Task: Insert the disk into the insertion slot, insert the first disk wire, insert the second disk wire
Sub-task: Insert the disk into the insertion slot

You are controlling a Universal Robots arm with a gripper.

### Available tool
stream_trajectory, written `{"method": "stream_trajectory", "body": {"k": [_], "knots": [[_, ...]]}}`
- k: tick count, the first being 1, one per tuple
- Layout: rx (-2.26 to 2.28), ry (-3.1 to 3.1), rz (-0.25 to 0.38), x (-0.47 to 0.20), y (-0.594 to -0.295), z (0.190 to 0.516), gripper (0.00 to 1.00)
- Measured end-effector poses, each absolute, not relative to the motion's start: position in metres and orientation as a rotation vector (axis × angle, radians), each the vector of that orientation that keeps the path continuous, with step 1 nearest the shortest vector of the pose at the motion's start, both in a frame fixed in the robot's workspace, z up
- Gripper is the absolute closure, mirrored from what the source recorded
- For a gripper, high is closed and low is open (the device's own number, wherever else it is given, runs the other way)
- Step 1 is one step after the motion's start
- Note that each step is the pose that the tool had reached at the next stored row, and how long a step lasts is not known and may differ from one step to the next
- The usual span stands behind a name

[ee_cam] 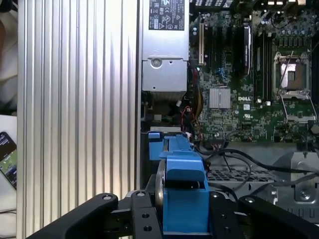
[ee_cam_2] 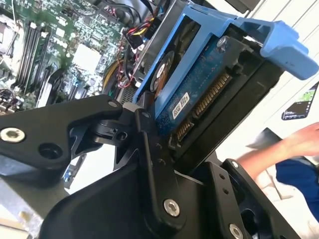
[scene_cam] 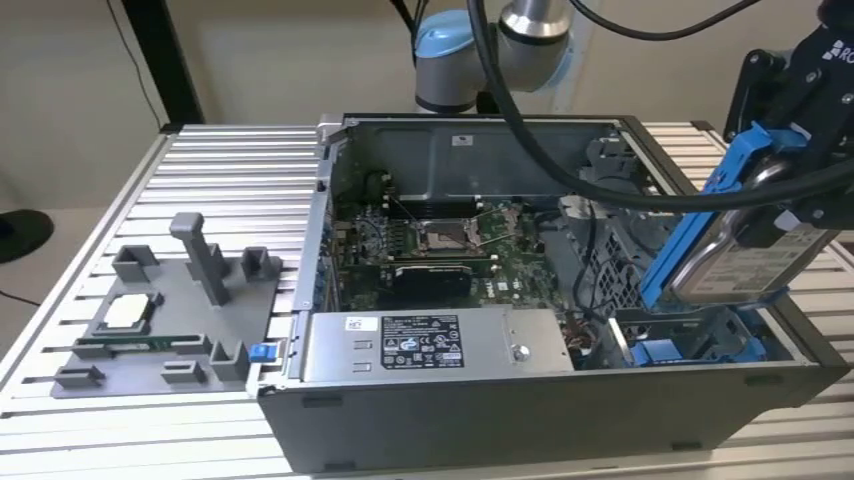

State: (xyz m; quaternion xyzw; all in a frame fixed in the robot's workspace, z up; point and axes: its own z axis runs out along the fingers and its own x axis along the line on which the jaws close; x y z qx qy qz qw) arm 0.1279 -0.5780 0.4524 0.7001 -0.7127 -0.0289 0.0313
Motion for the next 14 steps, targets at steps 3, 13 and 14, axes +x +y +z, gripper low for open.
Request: {"method": "stream_trajectory", "body": {"k": [3,13,14], "knots": [[2.157,-2.196,-0.089,0.128,-0.578,0.448,1.00],[2.157,-2.195,-0.089,0.128,-0.578,0.435,1.00],[2.157,-2.195,-0.089,0.128,-0.579,0.433,1.00]]}}
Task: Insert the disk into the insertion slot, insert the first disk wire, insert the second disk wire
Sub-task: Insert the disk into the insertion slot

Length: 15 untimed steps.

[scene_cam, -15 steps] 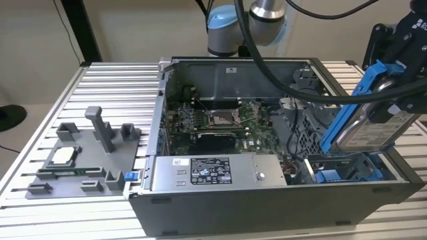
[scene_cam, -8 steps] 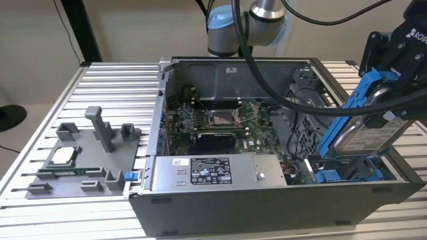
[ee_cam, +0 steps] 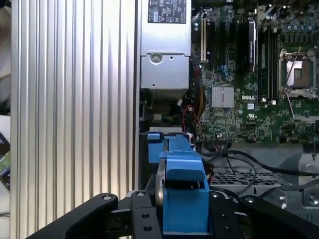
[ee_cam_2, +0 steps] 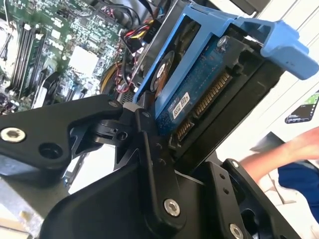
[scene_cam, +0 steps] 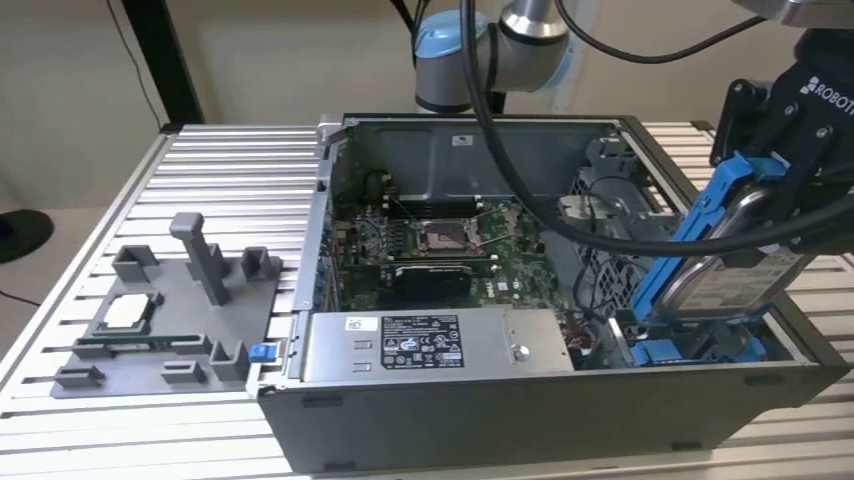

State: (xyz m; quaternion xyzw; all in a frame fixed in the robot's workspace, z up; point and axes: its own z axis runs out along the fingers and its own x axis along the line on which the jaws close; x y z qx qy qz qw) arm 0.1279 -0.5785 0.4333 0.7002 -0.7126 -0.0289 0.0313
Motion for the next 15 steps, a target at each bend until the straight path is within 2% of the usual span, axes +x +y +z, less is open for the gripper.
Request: {"method": "stream_trajectory", "body": {"k": [15], "knots": [[2.159,-2.193,-0.089,0.128,-0.579,0.411,1.00]]}}
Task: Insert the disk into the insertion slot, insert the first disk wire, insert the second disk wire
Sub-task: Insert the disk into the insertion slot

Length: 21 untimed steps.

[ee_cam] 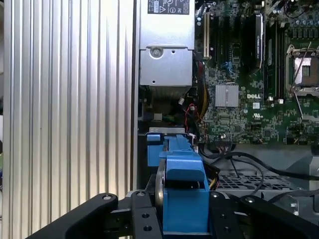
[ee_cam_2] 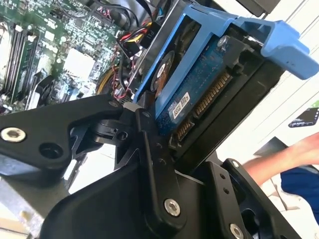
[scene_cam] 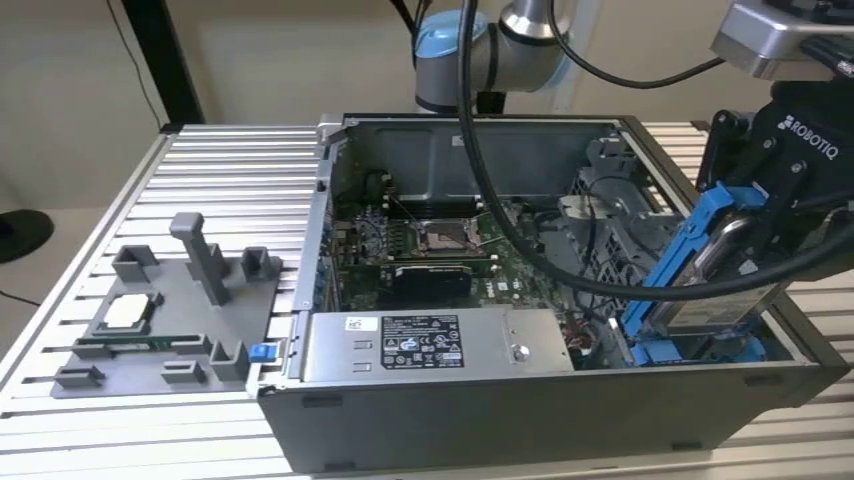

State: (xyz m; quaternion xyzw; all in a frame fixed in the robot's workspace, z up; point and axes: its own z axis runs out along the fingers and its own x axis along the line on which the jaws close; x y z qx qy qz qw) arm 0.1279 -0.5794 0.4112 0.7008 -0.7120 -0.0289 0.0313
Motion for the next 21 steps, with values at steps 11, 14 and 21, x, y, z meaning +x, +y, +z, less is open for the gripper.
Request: {"method": "stream_trajectory", "body": {"k": [11,14,21], "knots": [[2.159,-2.193,-0.089,0.128,-0.579,0.392,1.00],[2.159,-2.193,-0.089,0.128,-0.579,0.387,1.00],[2.159,-2.193,-0.089,0.128,-0.579,0.377,1.00]]}}
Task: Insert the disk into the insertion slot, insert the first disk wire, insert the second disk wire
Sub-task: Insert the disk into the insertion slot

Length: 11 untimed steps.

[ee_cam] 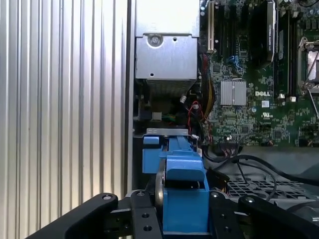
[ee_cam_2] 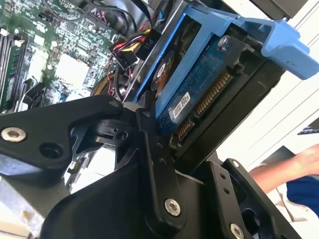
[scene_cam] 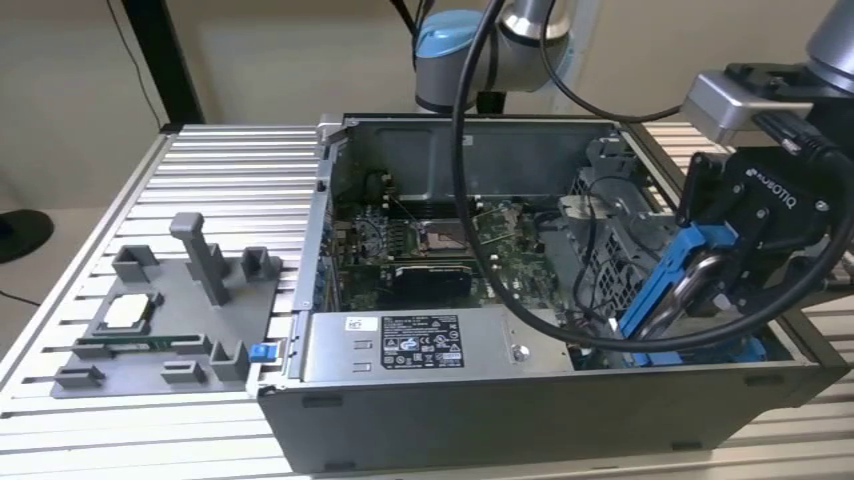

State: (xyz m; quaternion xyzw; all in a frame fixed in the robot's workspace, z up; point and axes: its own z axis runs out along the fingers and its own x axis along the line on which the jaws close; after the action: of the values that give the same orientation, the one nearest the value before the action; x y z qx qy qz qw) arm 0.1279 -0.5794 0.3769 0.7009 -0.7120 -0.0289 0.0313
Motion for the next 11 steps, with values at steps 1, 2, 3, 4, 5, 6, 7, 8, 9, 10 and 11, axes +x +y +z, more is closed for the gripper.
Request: {"method": "stream_trajectory", "body": {"k": [1,2,3,4,5,6,7,8,9,10,11], "knots": [[2.159,-2.193,-0.089,0.1279,-0.5794,0.3759,1.00],[2.159,-2.193,-0.089,0.1279,-0.5794,0.3747,1.00],[2.159,-2.193,-0.089,0.1279,-0.5794,0.3736,1.00],[2.159,-2.193,-0.089,0.1279,-0.5794,0.3727,1.00],[2.159,-2.193,-0.089,0.1279,-0.5794,0.3723,1.00],[2.159,-2.193,-0.089,0.1279,-0.5794,0.3723,1.00],[2.159,-2.193,-0.089,0.1279,-0.5794,0.3723,1.00],[2.159,-2.193,-0.089,0.1279,-0.5795,0.3722,1.00],[2.159,-2.193,-0.089,0.1279,-0.5795,0.3722,1.00],[2.159,-2.193,-0.089,0.1279,-0.5795,0.3721,1.00],[2.159,-2.193,-0.089,0.1279,-0.5794,0.3721,1.00]]}}
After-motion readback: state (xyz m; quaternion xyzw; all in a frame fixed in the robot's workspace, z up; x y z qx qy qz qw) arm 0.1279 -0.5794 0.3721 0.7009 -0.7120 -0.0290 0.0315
